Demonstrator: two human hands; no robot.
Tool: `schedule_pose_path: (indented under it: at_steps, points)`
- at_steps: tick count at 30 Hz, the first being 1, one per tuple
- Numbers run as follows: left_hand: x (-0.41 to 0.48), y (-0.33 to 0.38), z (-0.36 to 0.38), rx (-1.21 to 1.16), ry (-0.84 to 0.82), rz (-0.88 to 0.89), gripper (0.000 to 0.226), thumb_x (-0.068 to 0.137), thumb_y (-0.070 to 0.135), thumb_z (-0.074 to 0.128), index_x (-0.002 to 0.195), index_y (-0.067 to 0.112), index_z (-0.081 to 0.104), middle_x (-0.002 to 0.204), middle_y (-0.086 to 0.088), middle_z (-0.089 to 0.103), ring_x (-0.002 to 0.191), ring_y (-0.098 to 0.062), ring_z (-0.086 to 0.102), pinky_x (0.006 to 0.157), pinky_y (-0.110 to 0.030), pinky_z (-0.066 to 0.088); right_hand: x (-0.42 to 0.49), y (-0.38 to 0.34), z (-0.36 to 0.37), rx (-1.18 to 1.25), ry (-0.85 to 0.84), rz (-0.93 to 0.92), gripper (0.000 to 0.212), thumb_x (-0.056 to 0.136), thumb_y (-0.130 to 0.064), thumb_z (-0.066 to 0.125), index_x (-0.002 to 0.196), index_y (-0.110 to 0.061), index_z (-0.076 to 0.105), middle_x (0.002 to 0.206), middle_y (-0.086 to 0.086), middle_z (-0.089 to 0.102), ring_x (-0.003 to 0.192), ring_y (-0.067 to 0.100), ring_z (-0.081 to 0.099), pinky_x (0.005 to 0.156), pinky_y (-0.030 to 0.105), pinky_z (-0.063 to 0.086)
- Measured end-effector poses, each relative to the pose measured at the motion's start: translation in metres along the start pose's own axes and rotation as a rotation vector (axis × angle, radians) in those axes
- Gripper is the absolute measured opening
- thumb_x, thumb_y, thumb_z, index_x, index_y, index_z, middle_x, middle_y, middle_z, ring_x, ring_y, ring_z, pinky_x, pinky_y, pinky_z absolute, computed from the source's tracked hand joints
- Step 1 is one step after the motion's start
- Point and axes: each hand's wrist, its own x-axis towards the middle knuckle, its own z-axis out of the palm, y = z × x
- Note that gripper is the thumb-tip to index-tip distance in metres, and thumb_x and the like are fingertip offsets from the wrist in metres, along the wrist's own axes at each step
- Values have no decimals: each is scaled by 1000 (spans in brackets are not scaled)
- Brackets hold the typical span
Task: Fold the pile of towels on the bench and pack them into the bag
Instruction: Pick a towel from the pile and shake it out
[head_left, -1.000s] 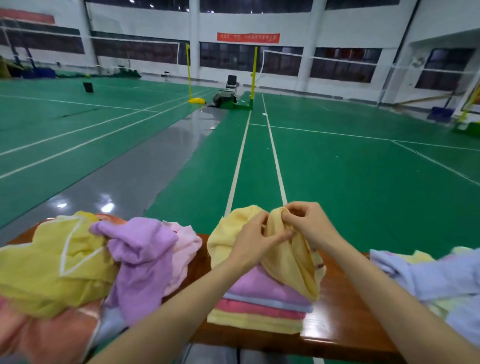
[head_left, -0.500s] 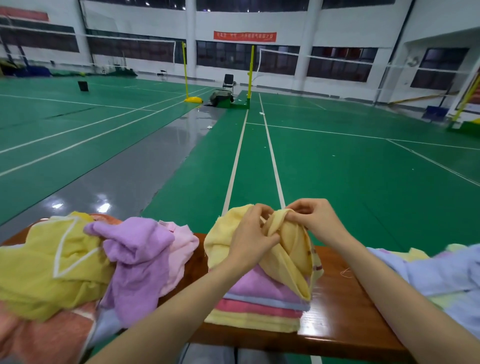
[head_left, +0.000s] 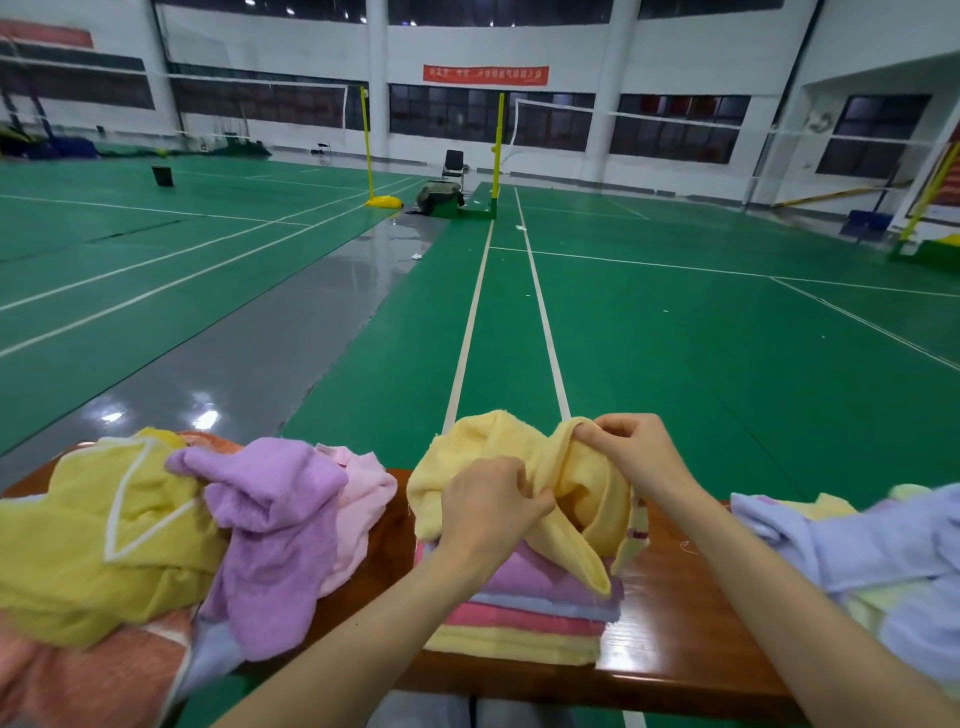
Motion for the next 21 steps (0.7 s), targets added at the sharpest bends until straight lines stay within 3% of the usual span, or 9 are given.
schedule_pose_path:
  at_steps: [4,8,12,15,18,21]
  points:
    - [-7,-3,22,-117,-202,-88,34,82,40,58,66,10,59,60,-3,61,59,-20,61,63,-34,52,-4,12,15,81,7,78,20,85,-20,65,67,-12,67,67,4,61,66,14,51,60,27,38]
    - [-8,-11,32,-459,-245,-193,20,77,22,57,64,8,52,61,-7,53,63,-21,53,63,-40,50,-13,25,21,117,30,116,6,78,-14,72,72,-12,70,72,2,68,70,13,59,63,24,45]
    - [-12,-16,27,-941,-337,-446,13,93,11,46,97,9,59,95,-6,60,90,-20,58,76,-35,55,-33,41,24,48,36,135,18,68,-3,74,72,-20,70,72,-5,70,67,4,61,60,13,45]
    - [-17,-18,32,-942,-287,-380,26,99,13,38,121,21,49,113,7,54,105,-10,51,88,-21,46,-53,57,38,-31,69,119,18,71,-4,68,66,-21,68,60,-3,65,54,3,54,53,18,41]
    - [-24,-19,38,-916,-279,-293,19,101,21,36,115,29,45,107,18,49,95,7,46,78,-8,38,-66,69,56,-126,158,116,13,78,-13,65,66,-17,64,55,3,58,48,8,42,46,21,30]
    - [-24,-19,40,-969,-298,-281,8,92,30,55,100,30,52,101,18,55,95,2,51,75,-9,40,-73,69,65,-201,183,102,6,80,-18,63,75,-21,64,63,-5,60,59,10,51,50,25,34]
